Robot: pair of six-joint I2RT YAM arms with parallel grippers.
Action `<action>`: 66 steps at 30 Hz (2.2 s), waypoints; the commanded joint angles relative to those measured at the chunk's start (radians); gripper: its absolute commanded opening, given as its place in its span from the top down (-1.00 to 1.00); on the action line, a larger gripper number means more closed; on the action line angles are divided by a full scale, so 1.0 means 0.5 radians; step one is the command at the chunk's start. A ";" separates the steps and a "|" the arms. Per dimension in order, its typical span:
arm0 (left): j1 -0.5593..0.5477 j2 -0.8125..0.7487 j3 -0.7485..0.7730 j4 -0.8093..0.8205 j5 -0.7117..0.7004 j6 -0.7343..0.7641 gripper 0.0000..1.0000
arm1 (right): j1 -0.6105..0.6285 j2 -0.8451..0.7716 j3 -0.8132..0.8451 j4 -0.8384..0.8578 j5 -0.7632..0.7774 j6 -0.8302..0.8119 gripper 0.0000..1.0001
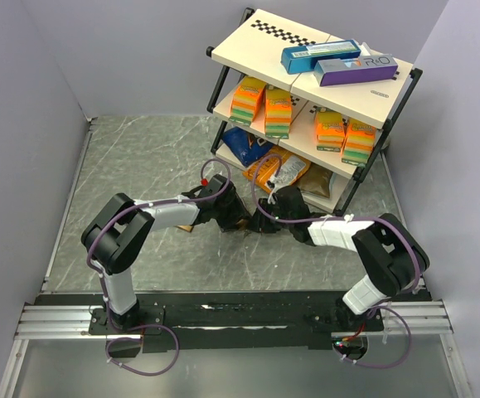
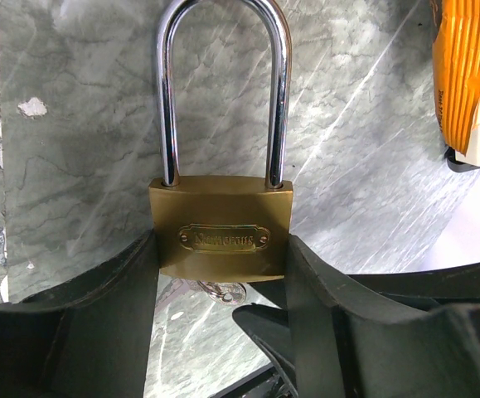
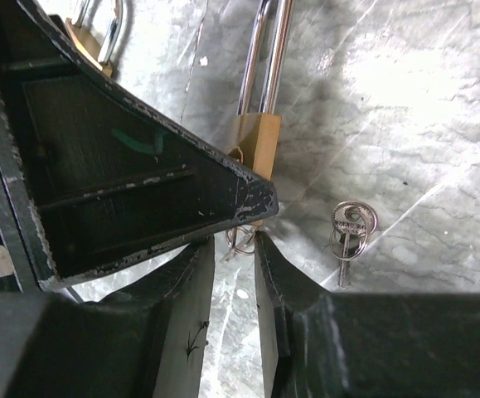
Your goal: Unlock with the key
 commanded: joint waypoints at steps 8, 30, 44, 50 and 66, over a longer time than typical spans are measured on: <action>0.007 0.074 0.001 -0.152 -0.002 0.028 0.98 | -0.001 0.095 -0.014 0.138 -0.073 0.017 0.38; 0.010 0.068 -0.094 -0.026 0.139 0.061 0.98 | -0.001 0.169 0.124 0.174 0.059 -0.047 1.00; -0.024 0.010 -0.235 0.081 0.268 0.031 0.98 | -0.001 0.282 0.281 0.322 0.176 -0.007 1.00; -0.018 -0.107 -0.328 0.228 0.240 0.009 0.98 | -0.026 0.270 0.260 0.392 0.032 0.094 1.00; 0.022 -0.542 -0.622 0.670 0.197 -0.141 0.98 | -0.139 0.169 0.164 0.539 -0.122 0.342 1.00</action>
